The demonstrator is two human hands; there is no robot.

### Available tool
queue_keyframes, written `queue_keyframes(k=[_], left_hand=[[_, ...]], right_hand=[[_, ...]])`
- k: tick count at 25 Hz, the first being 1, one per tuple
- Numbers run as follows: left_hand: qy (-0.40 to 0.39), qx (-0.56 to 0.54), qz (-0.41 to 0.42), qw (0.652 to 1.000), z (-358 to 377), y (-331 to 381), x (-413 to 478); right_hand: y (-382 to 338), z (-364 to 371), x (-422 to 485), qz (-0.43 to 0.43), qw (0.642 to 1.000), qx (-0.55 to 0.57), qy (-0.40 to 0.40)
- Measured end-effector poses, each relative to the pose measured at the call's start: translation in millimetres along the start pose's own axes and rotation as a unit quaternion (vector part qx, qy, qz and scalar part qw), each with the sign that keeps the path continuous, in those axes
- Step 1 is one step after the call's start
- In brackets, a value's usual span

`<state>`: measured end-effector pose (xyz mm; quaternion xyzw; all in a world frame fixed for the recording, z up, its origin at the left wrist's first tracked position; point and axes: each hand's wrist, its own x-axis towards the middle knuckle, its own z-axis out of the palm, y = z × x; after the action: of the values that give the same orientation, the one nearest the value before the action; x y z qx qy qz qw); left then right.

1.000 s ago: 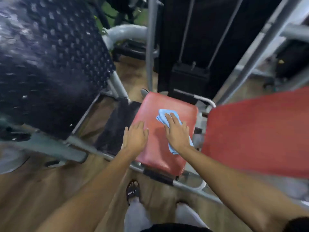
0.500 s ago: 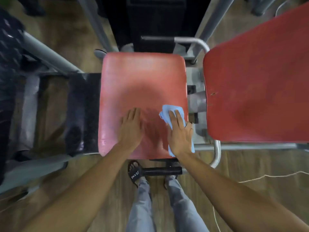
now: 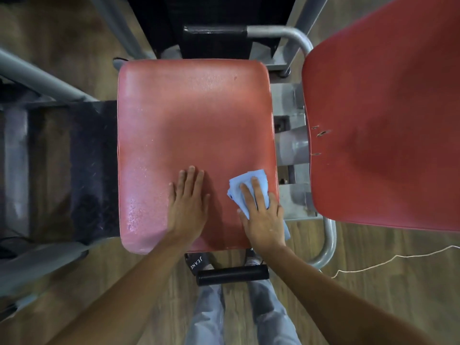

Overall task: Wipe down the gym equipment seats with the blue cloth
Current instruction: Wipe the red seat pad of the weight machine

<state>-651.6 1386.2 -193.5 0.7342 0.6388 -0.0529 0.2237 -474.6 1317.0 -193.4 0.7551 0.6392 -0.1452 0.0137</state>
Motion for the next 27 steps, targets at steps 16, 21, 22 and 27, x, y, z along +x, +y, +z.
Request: queue_keyframes(k=[16,21,22,27], left_hand=[[-0.016,-0.017,-0.046,0.999,-9,17,-1],[0.024,0.009,-0.028,0.999,5,11,11],[0.030,0.013,-0.023,0.999,7,8,18],[0.049,0.032,-0.008,0.998,14,0,32]], right_hand=[[31,-22,18,-0.147,0.983,0.006,-0.110],[24,-2,7,-0.112,0.992,0.001,-0.058],[22,1,13,-0.113,0.993,-0.008,-0.042],[15,-6,109,-0.116,0.992,-0.044,-0.026]])
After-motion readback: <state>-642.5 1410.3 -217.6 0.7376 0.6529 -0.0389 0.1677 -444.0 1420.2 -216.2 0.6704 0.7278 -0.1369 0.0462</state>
